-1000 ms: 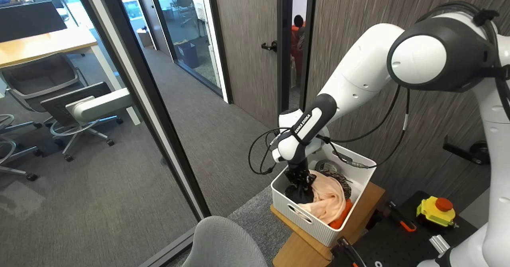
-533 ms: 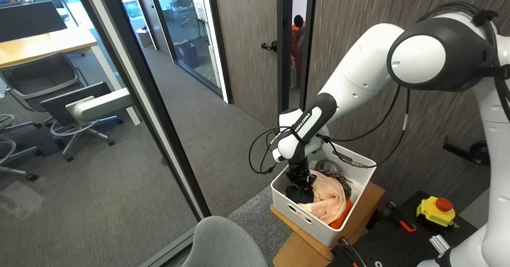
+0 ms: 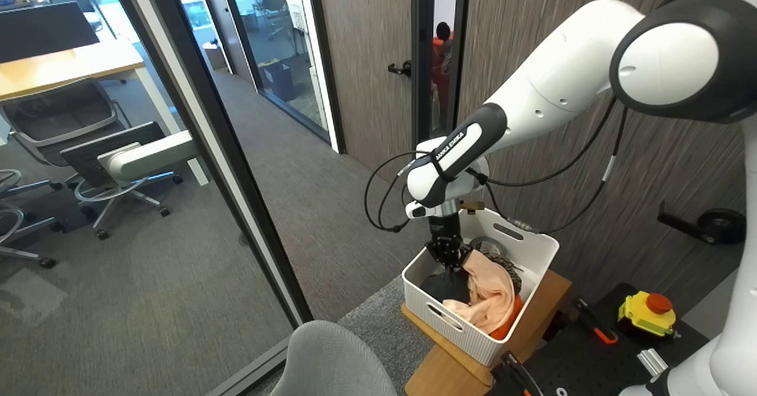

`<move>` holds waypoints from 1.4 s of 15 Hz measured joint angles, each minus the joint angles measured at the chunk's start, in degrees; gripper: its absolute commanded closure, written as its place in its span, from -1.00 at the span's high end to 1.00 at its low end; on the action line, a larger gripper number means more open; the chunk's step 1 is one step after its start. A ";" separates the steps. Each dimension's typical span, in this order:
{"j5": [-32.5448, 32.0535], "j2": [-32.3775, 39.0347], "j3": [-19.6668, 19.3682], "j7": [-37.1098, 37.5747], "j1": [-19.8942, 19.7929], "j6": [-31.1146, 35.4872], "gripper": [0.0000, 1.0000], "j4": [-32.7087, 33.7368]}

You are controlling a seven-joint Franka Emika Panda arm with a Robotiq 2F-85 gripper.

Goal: Remove the black clothing from the bin and hang it on the back of the chair

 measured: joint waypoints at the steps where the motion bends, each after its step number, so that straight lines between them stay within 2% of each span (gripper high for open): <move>1: 1.06 -1.83 0.05 0.00 -0.01 -0.81 -0.82 -0.52; 11: 9.49 -19.72 -0.22 0.11 1.00 -12.19 -0.83 -3.20; 21: 11.46 -28.66 -0.71 4.28 7.88 -19.89 -0.82 0.11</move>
